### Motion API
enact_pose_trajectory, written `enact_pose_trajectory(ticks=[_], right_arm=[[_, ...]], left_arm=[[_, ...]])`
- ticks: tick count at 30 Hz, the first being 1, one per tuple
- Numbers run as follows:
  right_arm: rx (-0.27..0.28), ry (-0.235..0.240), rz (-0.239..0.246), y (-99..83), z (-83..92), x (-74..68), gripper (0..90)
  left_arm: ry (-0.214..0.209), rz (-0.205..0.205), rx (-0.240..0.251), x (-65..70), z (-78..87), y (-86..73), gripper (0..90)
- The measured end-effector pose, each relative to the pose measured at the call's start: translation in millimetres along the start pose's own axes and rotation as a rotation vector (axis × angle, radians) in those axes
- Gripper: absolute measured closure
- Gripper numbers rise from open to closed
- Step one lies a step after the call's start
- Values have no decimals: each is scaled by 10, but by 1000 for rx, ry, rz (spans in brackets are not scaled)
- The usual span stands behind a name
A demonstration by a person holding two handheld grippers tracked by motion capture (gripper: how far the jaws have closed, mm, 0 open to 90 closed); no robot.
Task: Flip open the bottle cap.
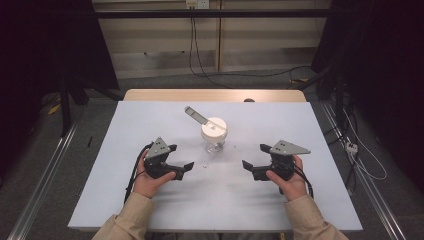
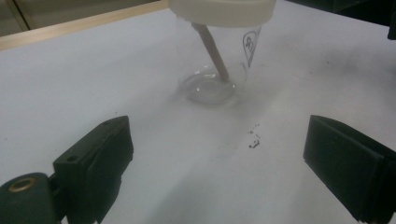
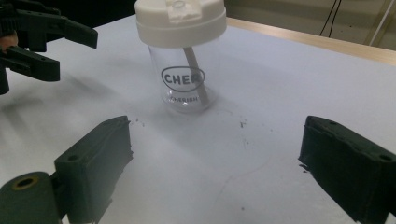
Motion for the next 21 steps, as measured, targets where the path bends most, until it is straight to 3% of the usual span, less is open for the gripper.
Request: enact_pose_trajectory(ticks=[3,17,21], right_arm=[[1,0,-9,-27,39,16,82],[3,-13,3,-181,171,12,62],[-2,-17,5,-232,221,10,63]], left_arm=[[2,18,8,-12,35,-21,76],[30,21,11,-83,236,-110,77],[43,41,10,-113,289,-172,77]])
Point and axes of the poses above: each handheld gripper's, and its own axes: z roughly backward along the jaws, y roughly out of its top, x roughly to its right, the point moved 7 cm from there along -z, roughly forward along the jaws, and after that the axes turned 4 degrees about -z, right-handed, at the moved point
